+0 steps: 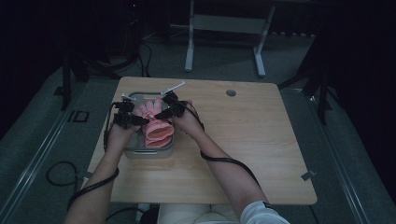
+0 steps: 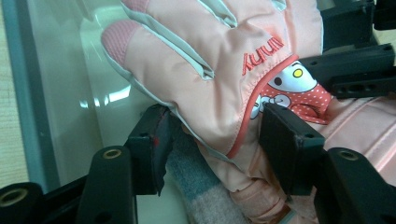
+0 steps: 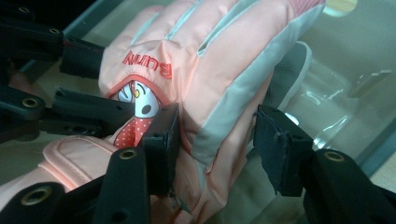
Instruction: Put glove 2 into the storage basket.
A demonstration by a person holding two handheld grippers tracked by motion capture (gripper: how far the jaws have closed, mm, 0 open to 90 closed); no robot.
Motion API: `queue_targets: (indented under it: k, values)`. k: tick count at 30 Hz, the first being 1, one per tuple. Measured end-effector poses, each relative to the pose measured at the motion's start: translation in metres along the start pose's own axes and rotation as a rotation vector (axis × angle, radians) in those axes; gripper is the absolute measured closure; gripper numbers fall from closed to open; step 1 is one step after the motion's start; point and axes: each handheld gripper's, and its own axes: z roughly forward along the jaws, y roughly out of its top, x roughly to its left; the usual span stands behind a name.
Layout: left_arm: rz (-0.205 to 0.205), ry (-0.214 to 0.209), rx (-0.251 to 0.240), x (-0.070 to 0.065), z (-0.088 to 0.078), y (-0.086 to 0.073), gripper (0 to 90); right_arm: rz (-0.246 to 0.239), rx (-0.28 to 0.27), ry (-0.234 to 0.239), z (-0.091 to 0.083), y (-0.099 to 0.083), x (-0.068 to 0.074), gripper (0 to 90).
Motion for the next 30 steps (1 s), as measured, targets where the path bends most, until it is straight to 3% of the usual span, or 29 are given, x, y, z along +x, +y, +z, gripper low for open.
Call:
queue_targets:
  k: [4,7,12,16,21,23,30]
  values:
    - [-0.004,-0.004,-0.042,0.002,-0.007,0.0,39.2,-0.004,-0.032,-0.001,-0.011,0.002,-0.002,47.9]
    - [0.019,0.011,-0.053,-0.001,-0.012,0.003,35.9,-0.017,-0.053,-0.002,-0.018,0.004,-0.002,46.9]
    - [0.018,-0.004,-0.098,-0.003,-0.024,0.007,27.9,-0.047,-0.087,0.011,-0.03,0.006,0.002,45.4]
    - [0.047,-0.04,-0.127,-0.008,-0.033,0.007,18.1,-0.049,-0.117,0.013,-0.04,0.008,0.002,45.3]
    - [0.087,-0.081,-0.194,-0.02,-0.043,0.007,12.7,-0.065,-0.133,0.024,-0.051,0.006,0.002,41.2]
    - [0.107,-0.096,-0.227,-0.026,-0.046,0.005,6.1,-0.081,-0.144,0.023,-0.057,0.003,0.003,38.8]
    - [0.182,-0.12,-0.268,-0.052,-0.057,-0.001,1.3,-0.119,-0.172,0.066,-0.081,-0.008,-0.001,25.4]
